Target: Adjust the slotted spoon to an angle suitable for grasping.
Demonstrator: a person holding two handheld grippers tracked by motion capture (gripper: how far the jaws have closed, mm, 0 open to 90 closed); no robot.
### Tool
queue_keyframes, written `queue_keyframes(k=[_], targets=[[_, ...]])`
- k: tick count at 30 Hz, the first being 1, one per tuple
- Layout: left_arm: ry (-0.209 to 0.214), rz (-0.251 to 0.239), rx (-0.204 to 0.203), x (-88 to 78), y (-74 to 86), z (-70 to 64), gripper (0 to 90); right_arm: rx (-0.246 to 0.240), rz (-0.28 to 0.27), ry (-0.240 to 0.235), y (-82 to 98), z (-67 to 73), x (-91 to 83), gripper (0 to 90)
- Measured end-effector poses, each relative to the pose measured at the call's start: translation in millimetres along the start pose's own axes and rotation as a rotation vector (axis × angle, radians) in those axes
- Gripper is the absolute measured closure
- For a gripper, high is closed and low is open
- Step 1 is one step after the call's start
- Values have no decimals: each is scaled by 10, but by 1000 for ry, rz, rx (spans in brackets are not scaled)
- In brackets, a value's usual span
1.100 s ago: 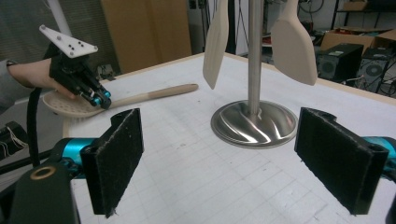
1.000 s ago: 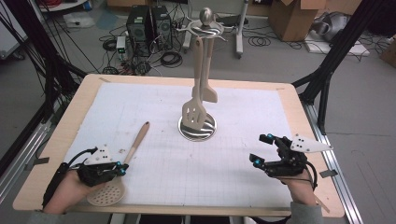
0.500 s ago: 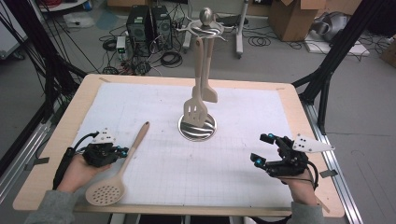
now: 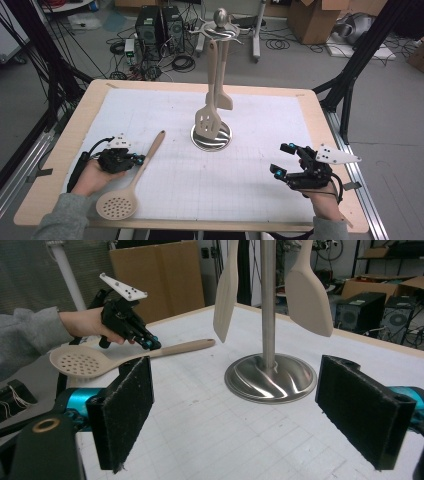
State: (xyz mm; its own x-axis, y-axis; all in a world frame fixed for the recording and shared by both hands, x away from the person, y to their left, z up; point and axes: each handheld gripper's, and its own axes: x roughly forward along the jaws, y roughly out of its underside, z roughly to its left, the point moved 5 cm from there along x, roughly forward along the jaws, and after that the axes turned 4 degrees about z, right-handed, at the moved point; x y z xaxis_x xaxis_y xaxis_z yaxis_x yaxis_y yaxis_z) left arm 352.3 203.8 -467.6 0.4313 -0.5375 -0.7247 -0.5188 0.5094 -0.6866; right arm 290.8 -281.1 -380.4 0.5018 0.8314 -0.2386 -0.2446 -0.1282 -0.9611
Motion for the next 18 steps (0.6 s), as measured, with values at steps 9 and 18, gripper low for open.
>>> queue_keyframes(k=[9,18], targets=[[59,-10,46,64,-41,-72,896,-1,6,1,18,-8,-2,147],[150,1,108,132,-89,-252,896,4,4,1,22,-6,-9,148]])
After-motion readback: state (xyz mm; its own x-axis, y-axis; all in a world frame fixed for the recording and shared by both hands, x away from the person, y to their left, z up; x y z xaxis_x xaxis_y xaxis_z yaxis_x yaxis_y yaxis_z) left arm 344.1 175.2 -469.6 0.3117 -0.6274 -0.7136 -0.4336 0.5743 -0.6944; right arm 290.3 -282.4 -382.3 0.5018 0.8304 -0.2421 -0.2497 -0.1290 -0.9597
